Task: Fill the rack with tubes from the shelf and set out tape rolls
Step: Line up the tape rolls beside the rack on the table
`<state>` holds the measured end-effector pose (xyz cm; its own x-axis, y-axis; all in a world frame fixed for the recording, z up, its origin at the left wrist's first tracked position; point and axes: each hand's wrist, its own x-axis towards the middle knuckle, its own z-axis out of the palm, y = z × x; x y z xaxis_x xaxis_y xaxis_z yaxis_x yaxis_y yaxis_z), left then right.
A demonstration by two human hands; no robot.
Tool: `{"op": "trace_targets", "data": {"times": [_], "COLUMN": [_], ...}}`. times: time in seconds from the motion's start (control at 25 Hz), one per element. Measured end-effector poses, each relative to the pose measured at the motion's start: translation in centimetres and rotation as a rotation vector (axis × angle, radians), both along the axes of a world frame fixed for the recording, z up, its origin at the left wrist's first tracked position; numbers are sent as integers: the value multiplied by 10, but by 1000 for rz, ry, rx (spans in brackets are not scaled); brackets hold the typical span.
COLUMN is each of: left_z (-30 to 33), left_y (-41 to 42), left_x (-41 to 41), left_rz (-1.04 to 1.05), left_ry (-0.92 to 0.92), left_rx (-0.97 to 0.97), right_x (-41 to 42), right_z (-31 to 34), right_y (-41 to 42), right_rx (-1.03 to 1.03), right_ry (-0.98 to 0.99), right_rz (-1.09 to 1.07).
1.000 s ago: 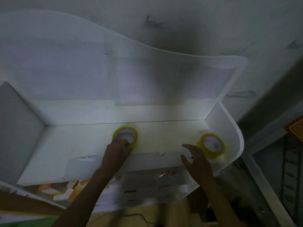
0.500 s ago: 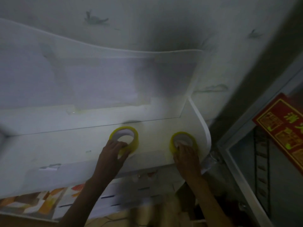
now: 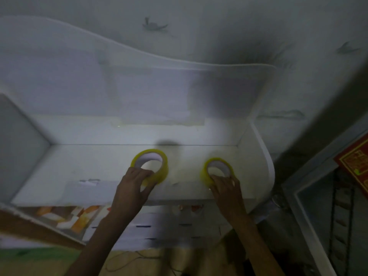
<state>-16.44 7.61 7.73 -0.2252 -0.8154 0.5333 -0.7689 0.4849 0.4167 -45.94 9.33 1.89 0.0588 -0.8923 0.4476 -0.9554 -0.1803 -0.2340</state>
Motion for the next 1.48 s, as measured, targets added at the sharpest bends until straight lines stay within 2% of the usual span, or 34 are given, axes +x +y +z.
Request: {"op": "trace_targets", "data": {"times": [0.12, 0.2, 0.36, 0.76, 1.12, 1.24, 1.48], "left_z": [5, 12, 24, 55, 54, 52, 40], "left_y": [15, 30, 69, 211, 295, 293, 258], "left_x": [35, 65, 137, 348, 511, 557, 667], "left_rz": [86, 130, 263, 601, 900, 964, 966], "left_ry": [-9, -17, -43, -33, -23, -9, -41], "left_rx": [1, -15, -49, -159, -170, -173, -120], "right_x": [39, 70, 151, 417, 629, 684, 795], "right_z": [20, 32, 48, 94, 108, 106, 91], "right_y": [-11, -18, -23, 42, 79, 70, 22], "right_rx": [-64, -32, 41, -38, -74, -80, -104], "right_ry": [-4, 14, -97, -108, -152, -137, -189], "right_rz": [235, 378, 505, 915, 1131, 1160, 1179]}}
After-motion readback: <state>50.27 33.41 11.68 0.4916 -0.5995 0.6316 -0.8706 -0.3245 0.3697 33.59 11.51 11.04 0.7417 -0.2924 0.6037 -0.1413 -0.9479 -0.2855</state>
